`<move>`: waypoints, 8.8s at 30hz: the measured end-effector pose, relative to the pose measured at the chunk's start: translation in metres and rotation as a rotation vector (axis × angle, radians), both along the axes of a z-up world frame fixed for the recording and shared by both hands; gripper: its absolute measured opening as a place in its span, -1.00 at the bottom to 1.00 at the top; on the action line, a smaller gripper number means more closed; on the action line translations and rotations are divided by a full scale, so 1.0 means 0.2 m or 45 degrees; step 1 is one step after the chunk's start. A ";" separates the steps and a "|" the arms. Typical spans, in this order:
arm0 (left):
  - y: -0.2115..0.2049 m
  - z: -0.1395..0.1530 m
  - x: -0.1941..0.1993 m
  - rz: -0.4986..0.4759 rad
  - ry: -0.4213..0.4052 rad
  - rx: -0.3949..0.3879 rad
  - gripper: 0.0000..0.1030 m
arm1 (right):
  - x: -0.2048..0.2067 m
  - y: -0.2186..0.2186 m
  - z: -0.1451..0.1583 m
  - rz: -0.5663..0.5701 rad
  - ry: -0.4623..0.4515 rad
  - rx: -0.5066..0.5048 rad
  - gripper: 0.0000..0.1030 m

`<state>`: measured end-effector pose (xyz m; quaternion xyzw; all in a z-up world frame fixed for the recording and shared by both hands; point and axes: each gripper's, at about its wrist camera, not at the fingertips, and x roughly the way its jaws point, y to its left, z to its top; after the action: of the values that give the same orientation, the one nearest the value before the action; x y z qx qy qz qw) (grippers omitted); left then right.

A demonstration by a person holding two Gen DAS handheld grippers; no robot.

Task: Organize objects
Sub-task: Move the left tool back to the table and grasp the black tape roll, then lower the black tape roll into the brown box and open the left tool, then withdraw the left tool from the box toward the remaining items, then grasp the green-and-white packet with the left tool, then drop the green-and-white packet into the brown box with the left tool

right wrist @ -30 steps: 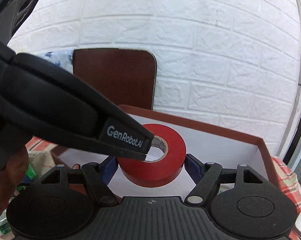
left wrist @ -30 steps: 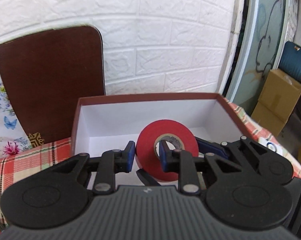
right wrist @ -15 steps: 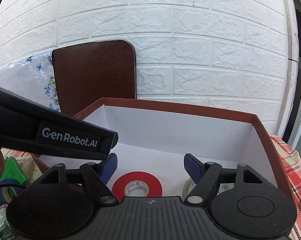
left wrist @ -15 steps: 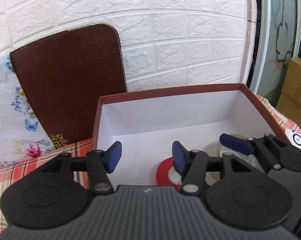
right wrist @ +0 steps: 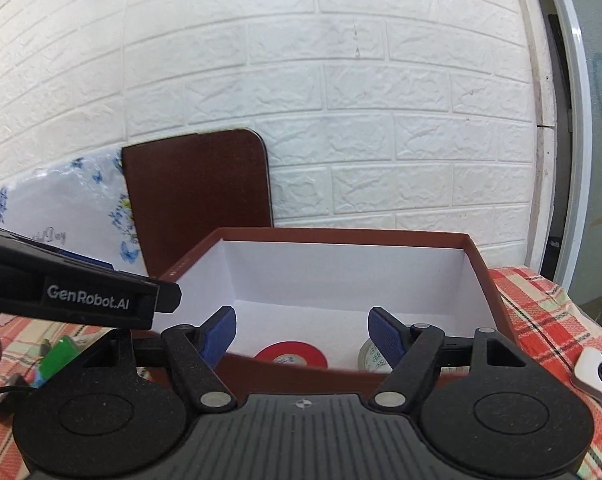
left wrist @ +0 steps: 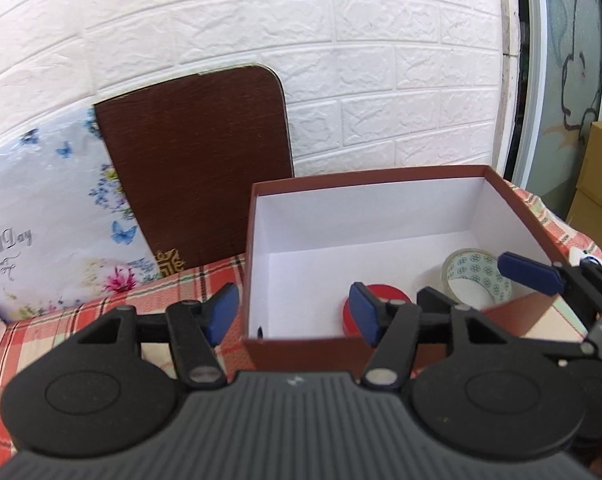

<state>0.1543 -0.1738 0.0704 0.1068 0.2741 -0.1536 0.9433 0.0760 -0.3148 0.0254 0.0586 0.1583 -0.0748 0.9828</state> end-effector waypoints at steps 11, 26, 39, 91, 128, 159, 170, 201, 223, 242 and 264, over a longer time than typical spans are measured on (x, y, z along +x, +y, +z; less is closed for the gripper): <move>0.27 -0.05 -0.24 0.079 -0.003 0.000 0.32 | -0.21 0.27 -0.07 0.096 0.053 0.041 0.41; 1.13 -0.38 -0.33 0.407 0.187 -0.101 0.29 | -0.17 0.90 -0.26 0.516 0.245 -0.126 0.17; 1.52 -0.49 -0.15 0.472 0.313 -0.289 0.20 | 0.06 1.36 -0.39 0.781 0.285 -0.322 0.06; -0.12 0.02 0.12 -0.190 0.092 -0.147 -0.43 | -0.06 0.18 -0.08 0.128 -0.088 -0.239 0.44; -0.14 -0.08 0.36 0.111 -0.113 0.011 0.17 | 0.32 -0.17 -0.24 -0.256 -0.165 -0.670 0.68; -0.12 -0.01 -0.08 -0.001 0.005 -0.059 0.32 | -0.21 -0.26 -0.14 -0.040 0.096 -0.496 0.67; 0.16 -0.03 -0.44 0.048 0.006 -0.075 0.41 | -0.66 0.12 -0.13 0.090 -0.131 -0.235 0.67; 1.17 -0.62 -0.41 0.444 0.297 -0.121 0.42 | -0.23 0.99 -0.58 0.638 0.347 -0.367 0.48; 0.96 -0.57 -0.35 0.059 0.482 -0.474 0.06 | -0.19 0.95 -0.61 0.717 0.358 -0.194 -0.38; 0.33 -0.01 -0.39 -0.335 0.121 -0.386 -0.13 | -0.42 0.44 -0.18 0.306 -0.041 -0.191 -0.38; 0.11 -0.17 -0.41 -0.240 0.093 -0.224 -0.04 | -0.41 0.30 -0.34 0.125 -0.048 -0.061 0.17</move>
<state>0.0732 -0.1511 0.0355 0.0432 0.2825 -0.2686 0.9199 -0.0051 -0.2556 -0.0420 0.0284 0.1408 -0.0291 0.9892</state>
